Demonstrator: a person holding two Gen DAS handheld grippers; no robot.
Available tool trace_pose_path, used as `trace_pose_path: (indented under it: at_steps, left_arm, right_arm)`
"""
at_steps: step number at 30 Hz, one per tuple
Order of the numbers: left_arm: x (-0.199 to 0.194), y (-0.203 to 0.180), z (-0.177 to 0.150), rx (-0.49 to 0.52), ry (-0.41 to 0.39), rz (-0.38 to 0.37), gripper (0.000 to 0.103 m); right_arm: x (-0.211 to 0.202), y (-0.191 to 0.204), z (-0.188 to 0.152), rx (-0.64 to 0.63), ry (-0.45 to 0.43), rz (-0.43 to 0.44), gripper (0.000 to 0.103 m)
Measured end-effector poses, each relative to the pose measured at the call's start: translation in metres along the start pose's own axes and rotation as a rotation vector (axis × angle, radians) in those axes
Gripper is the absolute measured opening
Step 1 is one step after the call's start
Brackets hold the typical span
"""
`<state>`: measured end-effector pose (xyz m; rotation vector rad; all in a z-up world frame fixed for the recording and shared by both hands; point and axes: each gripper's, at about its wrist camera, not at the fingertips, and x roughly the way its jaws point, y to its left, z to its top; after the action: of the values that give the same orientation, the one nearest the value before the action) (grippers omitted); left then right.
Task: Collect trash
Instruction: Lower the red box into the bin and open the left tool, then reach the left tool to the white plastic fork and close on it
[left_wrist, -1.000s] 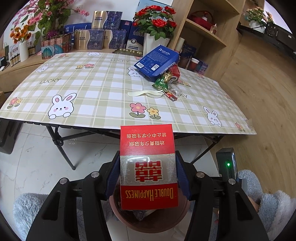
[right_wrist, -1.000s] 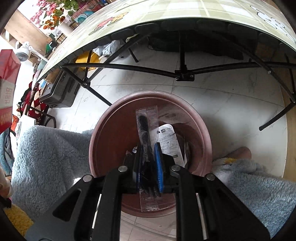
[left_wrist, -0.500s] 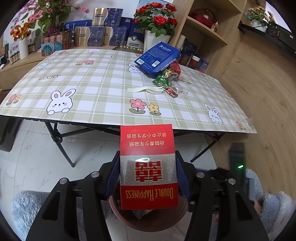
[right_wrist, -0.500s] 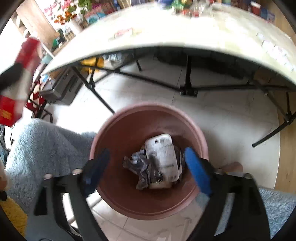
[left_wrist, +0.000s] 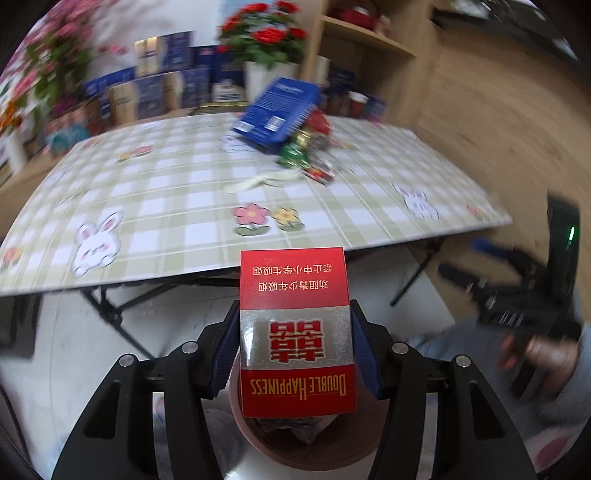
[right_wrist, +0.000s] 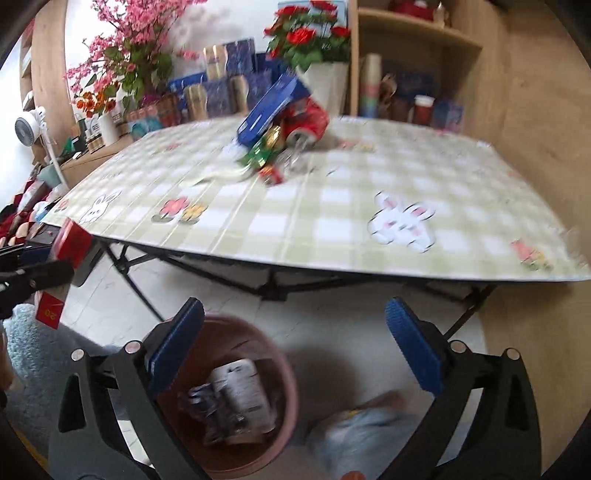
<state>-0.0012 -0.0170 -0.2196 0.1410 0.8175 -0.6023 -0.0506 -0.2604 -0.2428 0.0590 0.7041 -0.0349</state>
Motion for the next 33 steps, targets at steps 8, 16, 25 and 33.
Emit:
trace_pose_path:
  at_steps: [8, 16, 25, 33]
  left_arm:
    - [0.063, -0.016, -0.044, 0.100, 0.138, -0.039, 0.054]
    - [0.079, 0.005, -0.055, 0.023, 0.211, -0.016, 0.054]
    - [0.079, 0.004, -0.054, 0.014, 0.210, -0.029, 0.057]
    - [0.072, 0.000, -0.051, 0.031, 0.169, -0.018, 0.091]
  right_arm:
    - [0.016, -0.008, -0.012, 0.057, 0.072, -0.058, 0.097]
    - [0.025, 0.004, -0.021, 0.007, 0.116, -0.073, 0.097]
    - [0.025, 0.004, -0.022, 0.008, 0.127, -0.071, 0.097]
    - [0.026, 0.004, -0.022, 0.002, 0.130, -0.067, 0.097]
